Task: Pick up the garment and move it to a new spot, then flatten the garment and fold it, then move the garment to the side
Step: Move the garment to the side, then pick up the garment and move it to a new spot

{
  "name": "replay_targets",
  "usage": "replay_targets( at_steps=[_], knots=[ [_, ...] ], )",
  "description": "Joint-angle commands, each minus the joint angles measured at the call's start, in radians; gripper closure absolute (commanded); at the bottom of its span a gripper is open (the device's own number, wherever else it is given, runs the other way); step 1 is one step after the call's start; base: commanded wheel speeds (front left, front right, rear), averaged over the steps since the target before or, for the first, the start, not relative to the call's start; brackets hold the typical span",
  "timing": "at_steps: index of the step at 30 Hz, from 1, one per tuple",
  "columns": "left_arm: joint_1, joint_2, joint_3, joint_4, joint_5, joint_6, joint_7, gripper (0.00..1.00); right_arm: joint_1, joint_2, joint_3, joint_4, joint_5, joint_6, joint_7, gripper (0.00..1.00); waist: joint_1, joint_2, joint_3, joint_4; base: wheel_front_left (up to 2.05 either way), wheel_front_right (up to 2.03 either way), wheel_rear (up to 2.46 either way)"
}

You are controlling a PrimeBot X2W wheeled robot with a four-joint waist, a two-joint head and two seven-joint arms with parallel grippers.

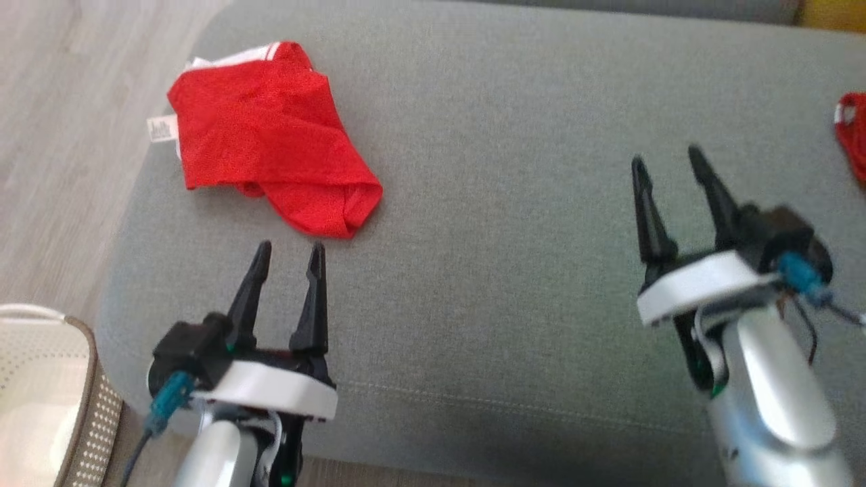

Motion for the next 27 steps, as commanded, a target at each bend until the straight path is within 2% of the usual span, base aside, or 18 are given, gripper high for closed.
replay_targets(
  at_steps=[1,7,12,27],
  knots=[
    [-0.017,0.007,0.031,-0.027,0.003,0.006,-0.005,0.0,0.003,0.012,0.01,-0.043,-0.005,0.007,-0.009,0.0,0.0001,-0.0001,-0.022,0.002,0.0,0.0,0.0],
    [0.03,0.007,0.041,-0.013,0.012,0.003,-0.005,0.0,0.128,0.031,-0.001,-0.116,-0.04,0.007,-0.009,0.0,0.0001,-0.0001,-0.064,-0.001,0.0,0.0,0.0],
    [0.05,0.007,0.048,-0.011,0.017,0.002,-0.005,0.0,0.194,0.033,-0.005,-0.147,-0.005,0.007,-0.009,0.0,0.0001,-0.0001,-0.083,-0.008,0.0,0.0,0.0],
    [0.065,0.007,0.046,-0.024,0.017,0.003,-0.005,0.0,0.209,0.033,-0.025,-0.175,0.024,0.007,-0.009,0.0,0.0001,-0.0001,-0.087,-0.031,0.0,0.0,0.0]
  ],
)
